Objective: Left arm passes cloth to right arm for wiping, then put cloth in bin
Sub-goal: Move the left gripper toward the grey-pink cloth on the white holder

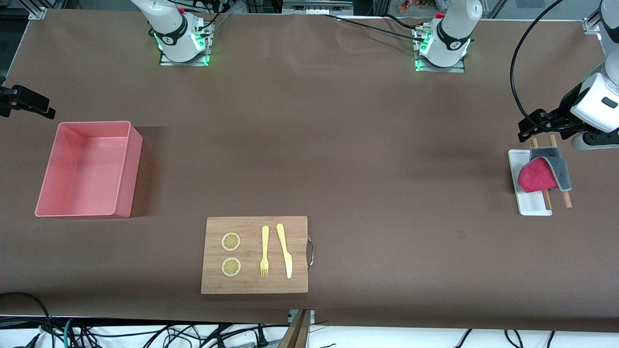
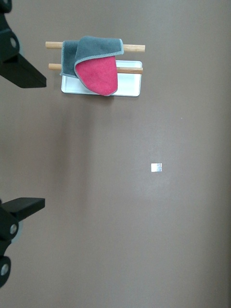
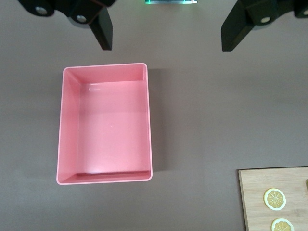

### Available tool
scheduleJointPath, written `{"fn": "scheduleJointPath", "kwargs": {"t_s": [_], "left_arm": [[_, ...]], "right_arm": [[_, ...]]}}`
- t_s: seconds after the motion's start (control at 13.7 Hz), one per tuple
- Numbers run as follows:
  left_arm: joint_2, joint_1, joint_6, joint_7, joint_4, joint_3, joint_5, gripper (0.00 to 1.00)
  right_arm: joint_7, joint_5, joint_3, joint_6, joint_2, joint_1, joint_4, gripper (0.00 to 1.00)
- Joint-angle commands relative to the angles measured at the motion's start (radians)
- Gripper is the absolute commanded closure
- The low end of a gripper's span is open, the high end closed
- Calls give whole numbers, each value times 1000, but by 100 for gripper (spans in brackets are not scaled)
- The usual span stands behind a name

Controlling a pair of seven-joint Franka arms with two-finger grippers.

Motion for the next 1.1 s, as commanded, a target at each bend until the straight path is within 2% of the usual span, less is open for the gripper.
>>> {"fn": "scheduleJointPath", "kwargs": {"t_s": [0.0, 0.22, 0.37, 1.02], "left_arm": [[-11, -17, 13, -11, -14, 18, -17, 0], [15, -8, 4, -13, 6, 16, -17, 0], [26, -20, -52, -13, 12, 7, -3, 0], [55, -9, -97, -8, 13, 1, -18, 0]], "right_arm": [[-11, 12, -10, -5, 8, -9, 21, 0], [-12, 12, -10, -5, 10, -9, 21, 0], [-12, 12, -10, -5, 8, -9, 21, 0], [-12, 12, -10, -5, 8, -9, 21, 0]]}}
